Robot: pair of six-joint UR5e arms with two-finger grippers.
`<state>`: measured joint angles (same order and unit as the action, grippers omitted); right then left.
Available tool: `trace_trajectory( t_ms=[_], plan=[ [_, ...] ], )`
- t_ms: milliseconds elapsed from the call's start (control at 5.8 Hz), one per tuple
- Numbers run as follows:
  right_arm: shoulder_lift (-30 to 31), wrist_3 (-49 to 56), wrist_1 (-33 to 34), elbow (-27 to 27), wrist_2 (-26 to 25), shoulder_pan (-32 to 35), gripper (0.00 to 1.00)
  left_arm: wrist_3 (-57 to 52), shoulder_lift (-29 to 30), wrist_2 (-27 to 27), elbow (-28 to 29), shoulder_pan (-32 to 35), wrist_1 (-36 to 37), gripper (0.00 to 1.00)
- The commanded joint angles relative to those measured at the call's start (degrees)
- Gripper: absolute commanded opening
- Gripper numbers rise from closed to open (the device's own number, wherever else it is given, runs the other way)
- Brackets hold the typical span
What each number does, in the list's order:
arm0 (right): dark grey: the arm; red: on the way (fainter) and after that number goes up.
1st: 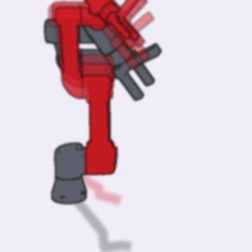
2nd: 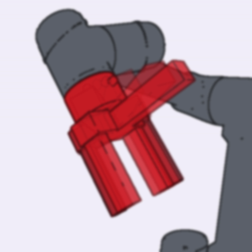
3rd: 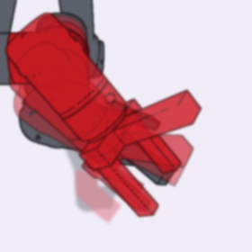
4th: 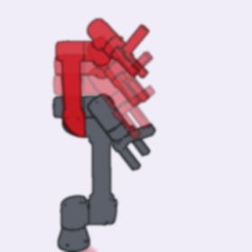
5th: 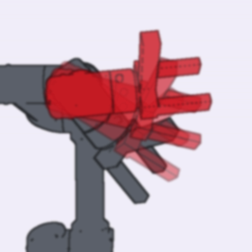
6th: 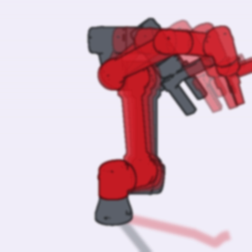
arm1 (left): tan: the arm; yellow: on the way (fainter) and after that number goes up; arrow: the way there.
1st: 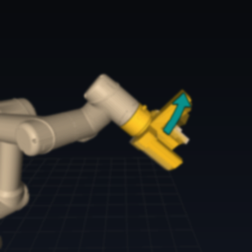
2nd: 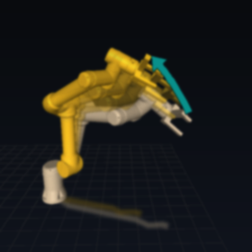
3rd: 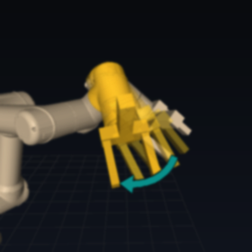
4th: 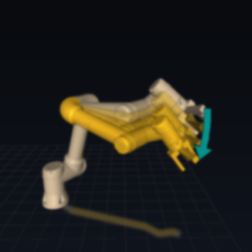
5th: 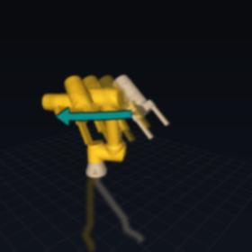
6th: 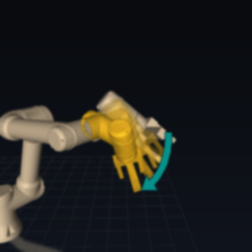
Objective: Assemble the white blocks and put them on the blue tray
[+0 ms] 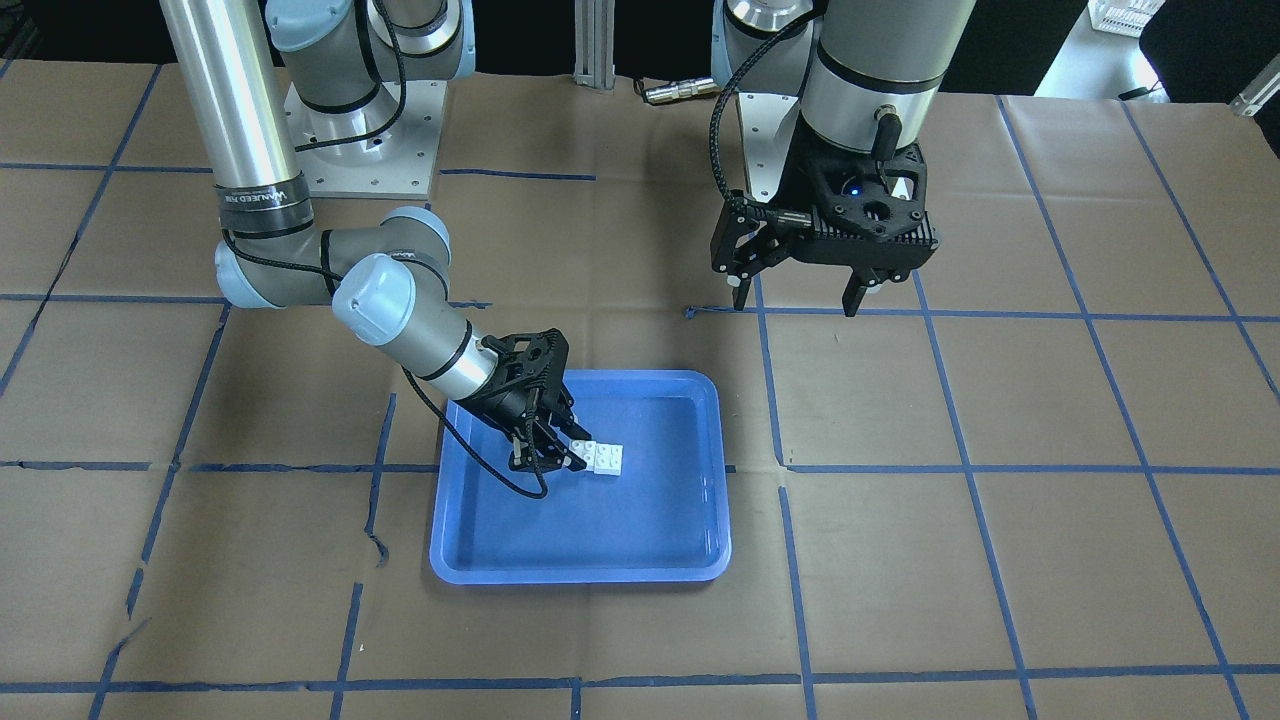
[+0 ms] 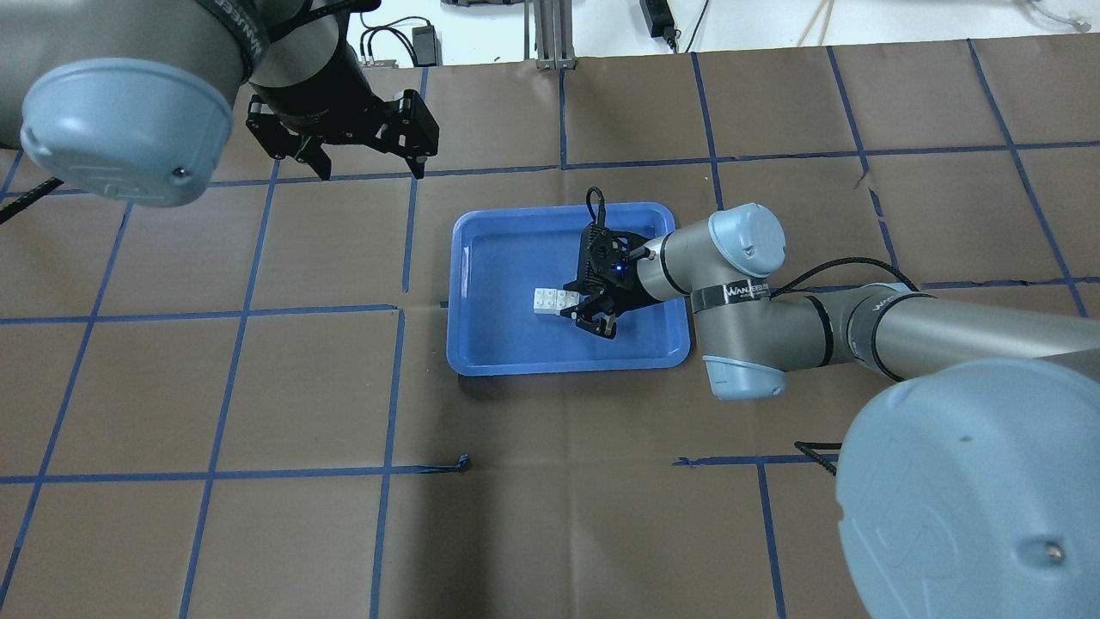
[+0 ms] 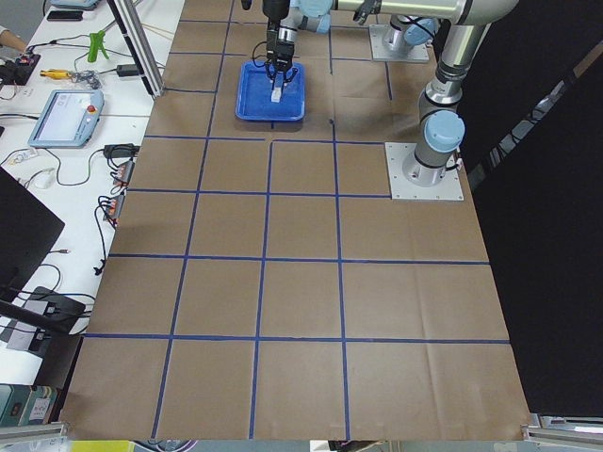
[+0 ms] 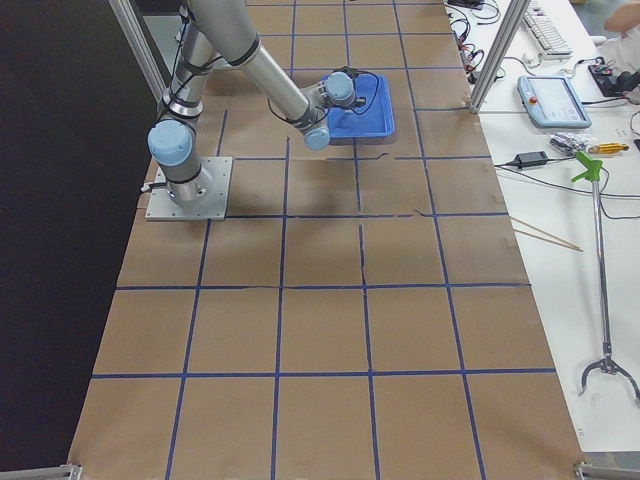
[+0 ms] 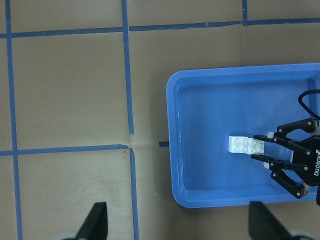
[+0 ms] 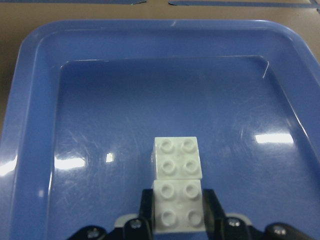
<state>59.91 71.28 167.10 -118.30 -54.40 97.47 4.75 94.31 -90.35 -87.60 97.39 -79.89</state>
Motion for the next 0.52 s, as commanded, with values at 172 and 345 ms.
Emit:
trace_trajectory(
  t_ms=[172, 345],
  plan=[
    [-0.06, 0.00, -0.02, 0.00, 0.00, 0.00, 0.36, 0.00, 0.00, 0.00, -0.02, -0.01, 0.00, 0.99],
    [-0.06, 0.00, 0.06, 0.00, 0.00, 0.00, 0.38, 0.00, 0.00, 0.00, -0.02, -0.01, 0.00, 0.99]
  ],
)
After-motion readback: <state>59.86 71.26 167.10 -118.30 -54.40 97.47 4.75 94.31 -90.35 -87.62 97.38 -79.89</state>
